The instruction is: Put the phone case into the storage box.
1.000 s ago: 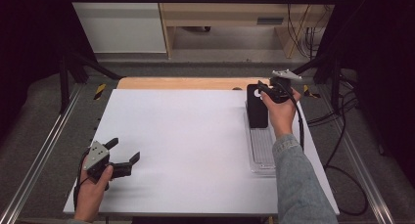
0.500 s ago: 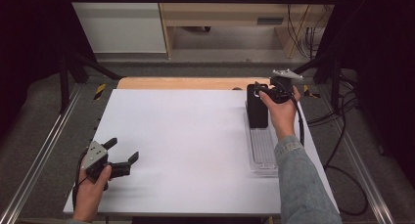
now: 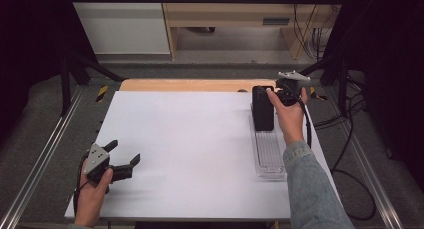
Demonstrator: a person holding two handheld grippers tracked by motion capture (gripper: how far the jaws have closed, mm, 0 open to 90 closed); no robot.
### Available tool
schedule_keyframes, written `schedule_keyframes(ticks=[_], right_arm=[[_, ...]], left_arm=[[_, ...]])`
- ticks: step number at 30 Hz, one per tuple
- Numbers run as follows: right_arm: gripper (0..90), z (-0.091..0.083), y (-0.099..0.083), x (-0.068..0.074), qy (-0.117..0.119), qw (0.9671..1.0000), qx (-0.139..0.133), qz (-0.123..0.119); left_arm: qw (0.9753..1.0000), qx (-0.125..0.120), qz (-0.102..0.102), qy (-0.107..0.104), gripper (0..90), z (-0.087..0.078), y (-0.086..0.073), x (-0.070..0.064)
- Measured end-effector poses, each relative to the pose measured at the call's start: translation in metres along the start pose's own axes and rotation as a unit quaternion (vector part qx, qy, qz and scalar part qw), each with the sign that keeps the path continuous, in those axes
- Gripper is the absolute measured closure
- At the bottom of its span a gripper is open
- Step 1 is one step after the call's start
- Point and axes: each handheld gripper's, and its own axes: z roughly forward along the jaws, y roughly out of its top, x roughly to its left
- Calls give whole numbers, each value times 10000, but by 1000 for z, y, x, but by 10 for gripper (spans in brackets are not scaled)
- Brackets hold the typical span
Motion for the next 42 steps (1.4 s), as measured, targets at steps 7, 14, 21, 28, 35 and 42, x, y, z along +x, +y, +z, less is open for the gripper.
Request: schedule_keyframes(ticks=[7, 14, 21, 28, 35, 42], right_arm=[[74, 0, 1, 3, -3, 10000, -46, -48], [73, -3, 2, 4, 26, 9999, -101, -53], [72, -7, 2, 7, 159, 9997, -60, -153], [69, -13, 4, 8, 245, 9995, -86, -198], [63, -19, 7, 6, 334, 9993, -122, -137], [63, -25, 9, 6, 381, 9990, -175, -154]], left_arm=[[9999, -22, -70, -102, 39, 1, -1, 0], [9999, 11, -24, -115, 37, 1, -1, -1], [9999, 36, 26, -131, 37, 2, -1, -2], [9999, 36, 52, -153, 37, 2, -1, -3], [9999, 15, 48, -140, 37, 2, -1, -3], [9999, 15, 50, -140, 37, 2, -1, -3]])
